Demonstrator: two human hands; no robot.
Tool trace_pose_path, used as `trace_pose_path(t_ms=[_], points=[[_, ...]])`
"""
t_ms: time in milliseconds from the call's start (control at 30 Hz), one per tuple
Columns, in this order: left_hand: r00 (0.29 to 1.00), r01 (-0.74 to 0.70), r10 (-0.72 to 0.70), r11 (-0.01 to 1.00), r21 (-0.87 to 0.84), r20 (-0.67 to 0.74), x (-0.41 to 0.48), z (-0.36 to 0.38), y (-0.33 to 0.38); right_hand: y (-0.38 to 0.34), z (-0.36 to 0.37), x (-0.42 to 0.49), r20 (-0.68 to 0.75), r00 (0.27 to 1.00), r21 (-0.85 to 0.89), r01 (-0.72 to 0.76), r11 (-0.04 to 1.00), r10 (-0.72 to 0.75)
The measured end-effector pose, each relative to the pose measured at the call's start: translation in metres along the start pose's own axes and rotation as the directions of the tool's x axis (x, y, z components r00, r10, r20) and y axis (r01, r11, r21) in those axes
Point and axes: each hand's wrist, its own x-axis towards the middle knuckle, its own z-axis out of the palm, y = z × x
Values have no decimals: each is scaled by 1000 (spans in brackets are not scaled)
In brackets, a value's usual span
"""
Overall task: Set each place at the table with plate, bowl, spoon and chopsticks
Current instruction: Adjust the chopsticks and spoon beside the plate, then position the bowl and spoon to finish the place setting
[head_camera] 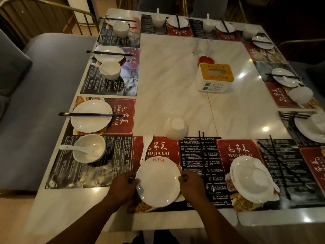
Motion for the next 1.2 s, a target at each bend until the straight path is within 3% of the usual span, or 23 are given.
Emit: trace_pose_path(t_ms=[200,767,900,1033,1200], points=[[990,-119,129,982,145,-59,-2,-2,4,-1,3,-2,-38,999,14,-10,1000,11],[995,-87,91,988,125,-28,8,-6,2,-6,3,2,-41,998,9,-44,999,45],[983,-137,161,964,230,-91,9,-9,5,-7,-6,2,-9,1000,-4,-29,1000,29],[933,-268,321,922,278,-165,13,-4,25,0,-40,8,-117,991,-167,42,985,-62],[927,-339,369,899,276,-62,21,30,69,21,-72,27,-185,979,-384,10,923,-87]])
